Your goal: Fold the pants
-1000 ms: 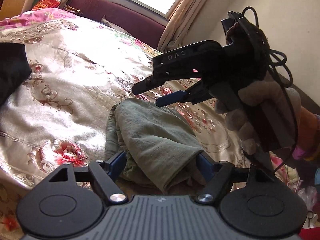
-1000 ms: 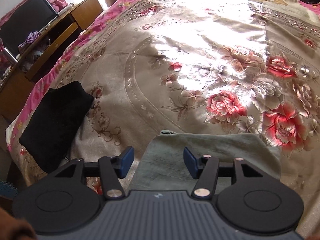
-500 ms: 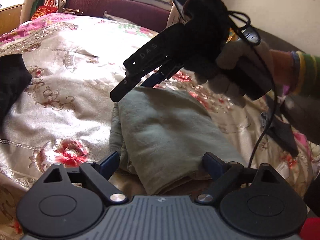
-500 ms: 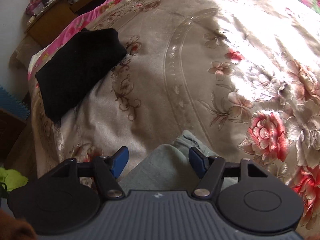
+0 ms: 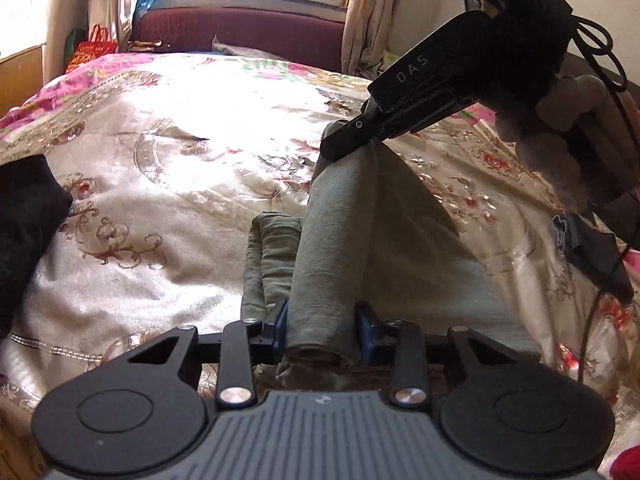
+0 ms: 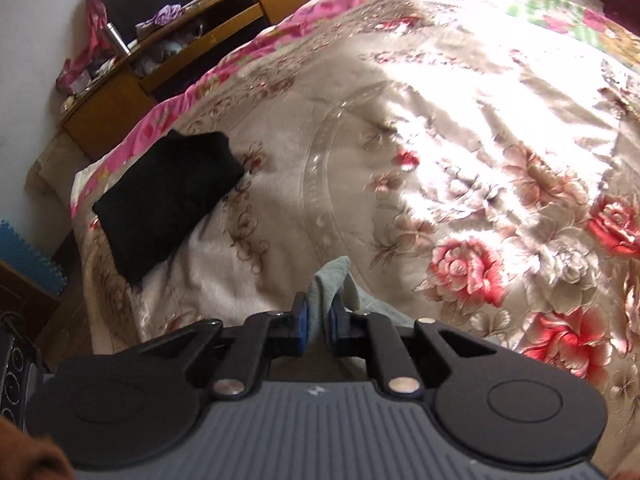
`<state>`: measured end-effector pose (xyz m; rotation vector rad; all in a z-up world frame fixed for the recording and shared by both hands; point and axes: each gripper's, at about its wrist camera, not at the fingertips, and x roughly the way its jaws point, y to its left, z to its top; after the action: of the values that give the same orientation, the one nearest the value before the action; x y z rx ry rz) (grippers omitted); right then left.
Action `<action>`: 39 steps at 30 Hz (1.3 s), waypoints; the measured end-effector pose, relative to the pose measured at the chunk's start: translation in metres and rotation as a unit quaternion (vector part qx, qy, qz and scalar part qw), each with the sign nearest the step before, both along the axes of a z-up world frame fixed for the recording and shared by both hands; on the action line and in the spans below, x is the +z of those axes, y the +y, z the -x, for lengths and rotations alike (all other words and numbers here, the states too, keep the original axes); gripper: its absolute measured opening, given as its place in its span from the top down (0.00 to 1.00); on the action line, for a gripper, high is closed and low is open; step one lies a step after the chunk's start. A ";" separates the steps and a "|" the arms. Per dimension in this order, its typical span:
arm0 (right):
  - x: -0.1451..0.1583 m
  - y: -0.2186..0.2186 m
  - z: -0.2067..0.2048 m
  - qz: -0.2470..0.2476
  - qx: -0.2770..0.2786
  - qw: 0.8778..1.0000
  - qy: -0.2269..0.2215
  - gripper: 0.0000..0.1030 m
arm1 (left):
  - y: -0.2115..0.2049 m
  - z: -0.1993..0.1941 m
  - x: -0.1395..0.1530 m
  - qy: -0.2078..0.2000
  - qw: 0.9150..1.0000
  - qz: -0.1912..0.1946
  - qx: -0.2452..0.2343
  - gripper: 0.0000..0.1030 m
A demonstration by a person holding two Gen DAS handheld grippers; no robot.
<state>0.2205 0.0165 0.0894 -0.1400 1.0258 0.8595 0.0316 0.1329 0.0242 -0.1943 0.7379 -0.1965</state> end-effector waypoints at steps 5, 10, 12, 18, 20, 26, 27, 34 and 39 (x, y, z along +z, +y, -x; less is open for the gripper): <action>-0.050 0.027 -0.010 0.049 -0.003 0.999 0.001 0.47 | -0.006 0.002 -0.016 0.040 0.999 -0.034 -0.001 0.49; -0.015 0.002 0.012 0.008 -0.035 0.996 -0.079 0.47 | 0.002 0.024 -0.005 0.048 0.998 -0.051 -0.006 0.44; 0.004 -0.016 0.030 -0.006 -0.055 0.990 -0.127 0.45 | 0.008 0.028 0.002 0.041 0.998 -0.056 0.003 0.44; -0.001 -0.085 0.071 -0.030 -0.122 0.985 -0.121 0.42 | 0.004 0.010 0.030 -0.030 0.997 -0.069 0.012 0.37; -0.024 -0.106 0.070 -0.040 -0.156 0.985 -0.062 0.42 | -0.007 -0.003 0.030 -0.050 0.996 -0.074 0.001 0.32; -0.092 -0.151 0.057 -0.082 -0.242 0.965 0.060 0.44 | -0.031 -0.031 -0.011 0.009 0.995 -0.099 -0.030 0.32; -0.101 -0.159 0.049 -0.100 -0.260 0.958 0.069 0.44 | -0.031 -0.031 -0.018 0.021 0.994 -0.104 -0.032 0.31; -0.096 -0.185 0.010 -0.169 -0.319 0.930 0.067 0.48 | -0.028 -0.020 -0.019 0.053 0.993 -0.102 -0.023 0.25; -0.065 -0.173 0.073 -0.146 -0.252 0.956 0.018 0.48 | -0.032 -0.012 0.000 0.025 0.992 -0.123 -0.027 0.25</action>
<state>0.1470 -0.1561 0.0240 0.3771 0.8985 0.5357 0.0440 0.1013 0.0245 0.0556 0.8100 -0.1501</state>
